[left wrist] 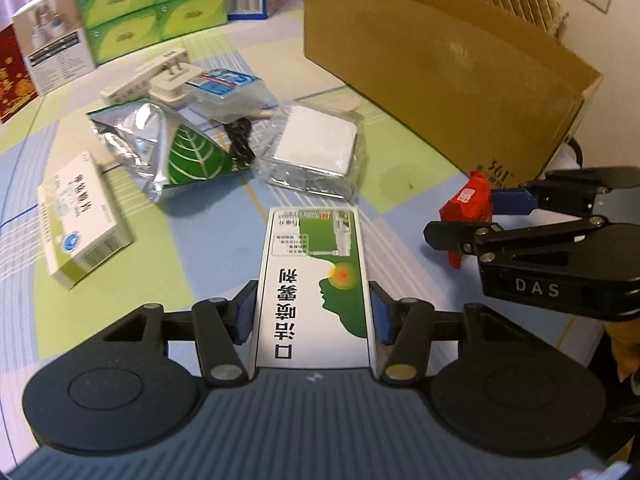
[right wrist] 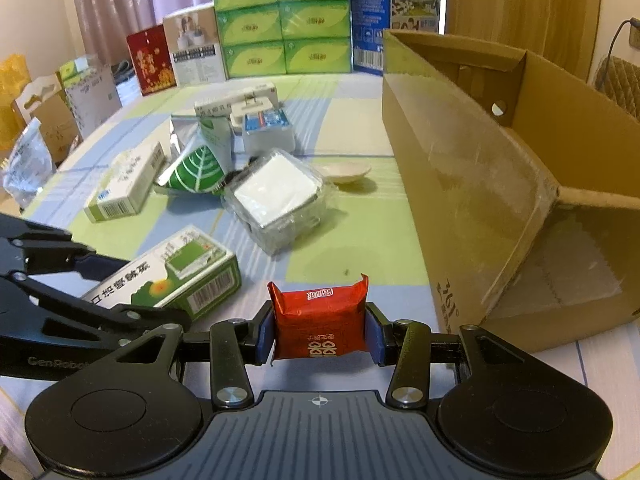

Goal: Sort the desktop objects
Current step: 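Grasp the green-and-white medicine box with the left gripper while the right holds the packet, then carry both items over the cardboard box and open both grippers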

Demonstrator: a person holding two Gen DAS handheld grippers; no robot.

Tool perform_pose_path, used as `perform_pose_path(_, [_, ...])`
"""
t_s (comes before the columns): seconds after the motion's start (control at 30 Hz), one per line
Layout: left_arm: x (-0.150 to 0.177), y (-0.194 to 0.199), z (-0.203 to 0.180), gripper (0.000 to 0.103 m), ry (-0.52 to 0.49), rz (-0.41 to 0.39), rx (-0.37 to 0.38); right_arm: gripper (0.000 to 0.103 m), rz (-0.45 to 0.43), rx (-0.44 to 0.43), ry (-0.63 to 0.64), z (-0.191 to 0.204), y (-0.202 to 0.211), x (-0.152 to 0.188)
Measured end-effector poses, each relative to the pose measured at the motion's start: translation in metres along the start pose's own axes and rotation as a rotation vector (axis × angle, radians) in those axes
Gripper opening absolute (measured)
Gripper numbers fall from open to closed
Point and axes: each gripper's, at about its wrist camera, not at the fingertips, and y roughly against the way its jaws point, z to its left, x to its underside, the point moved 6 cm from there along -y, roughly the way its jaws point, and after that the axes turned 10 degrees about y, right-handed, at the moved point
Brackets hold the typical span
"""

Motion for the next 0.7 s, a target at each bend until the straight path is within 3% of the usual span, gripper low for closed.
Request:
perform_pose_path(0.2, [-0.006,0.032,-0.008,0.051,0.066,-0.062,-0.011,0.042,-0.062,-0.013,0.029,0.010,0.027,-0.018])
perform_pose_path(0.5, [0.003,0.058,-0.024,0.051,0.112,-0.074,-0.019,0.042,-0.120,-0.003,0.006,-0.002,0.070,-0.025])
perform_pose_path(0.7, [-0.025,0.086,-0.043,0.051,0.087,-0.136,-0.021,0.042,-0.205,-0.001,-0.008,-0.019,0.109,-0.051])
